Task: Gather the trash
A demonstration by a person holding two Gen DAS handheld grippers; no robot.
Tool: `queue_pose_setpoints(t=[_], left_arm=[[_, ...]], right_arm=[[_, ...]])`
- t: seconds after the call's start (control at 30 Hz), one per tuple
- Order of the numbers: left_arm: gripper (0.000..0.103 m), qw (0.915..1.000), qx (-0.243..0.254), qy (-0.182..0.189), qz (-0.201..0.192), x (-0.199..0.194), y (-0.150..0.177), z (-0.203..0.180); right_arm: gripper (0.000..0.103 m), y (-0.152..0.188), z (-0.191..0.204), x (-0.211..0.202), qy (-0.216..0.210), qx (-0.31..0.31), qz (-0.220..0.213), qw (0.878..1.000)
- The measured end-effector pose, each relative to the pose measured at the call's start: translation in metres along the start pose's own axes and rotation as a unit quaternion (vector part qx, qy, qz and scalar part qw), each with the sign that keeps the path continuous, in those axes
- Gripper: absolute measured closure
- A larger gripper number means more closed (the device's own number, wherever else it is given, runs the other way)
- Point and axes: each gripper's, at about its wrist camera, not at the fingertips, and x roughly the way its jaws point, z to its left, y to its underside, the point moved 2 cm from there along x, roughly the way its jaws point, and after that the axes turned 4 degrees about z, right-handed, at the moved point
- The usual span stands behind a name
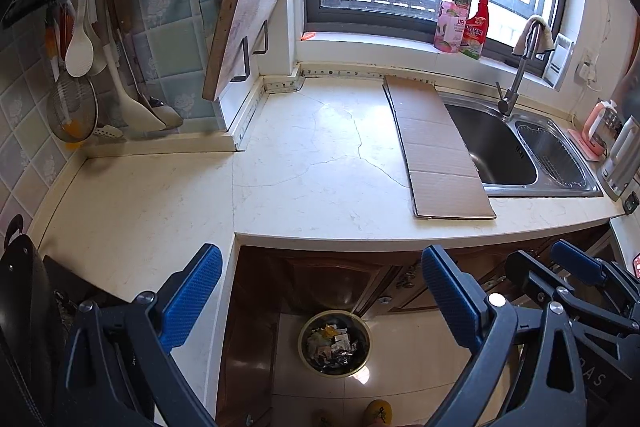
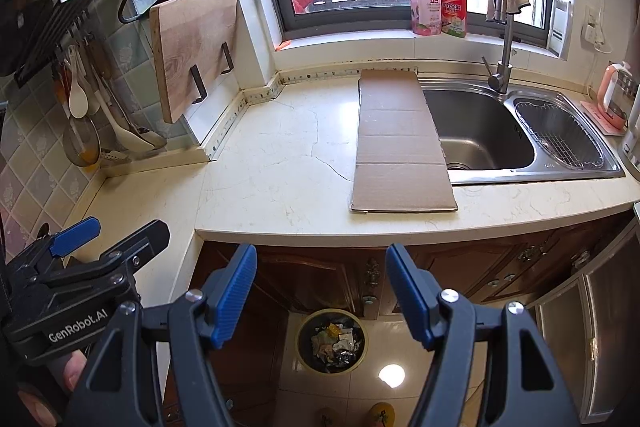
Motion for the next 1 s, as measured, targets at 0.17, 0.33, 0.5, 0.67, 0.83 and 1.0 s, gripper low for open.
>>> queue_pose_setpoints(t=[0.17,0.33,0.5,0.67,0.83,1.0], left_arm=[[0.005,1.0,0.001,0.001,0.0,0.0009,-0.0003,0.0011],[0.005,1.0,0.002,-0.001,-0.001,0.0018,-0.0012,0.0027],[0.005,1.0,0.002,-0.001,0.0,0.0018,-0.0012,0.0023],[0.005,1.0,0.003,-0.001,0.0,0.0017,-0.0025,0.0008],[0.005,1.0,0.003,-0.002,0.0,0.0021,-0.0023,0.002],[0.005,1.0,0.004,-0.002,-0.001,0.0025,-0.0029,0.003]], right_arm=[[0.035,-0.0001,0.0007,0.0002,0.001,0.0,-0.001,1.0],[0.035,-0.0021,0.0005,-0.0003,0.004,0.0,-0.003,1.0],[0.035,-0.003,-0.0008,-0.0001,0.004,0.0,-0.004,1.0],[0.035,-0.0031,-0.0012,-0.0002,0.004,0.0,-0.004,1.0],[0.035,-0.0028,-0.0007,-0.0002,0.004,0.0,-0.003,1.0],[0.035,-0.0027,-0.0038,-0.0004,0.002,-0.001,-0.002,1.0]])
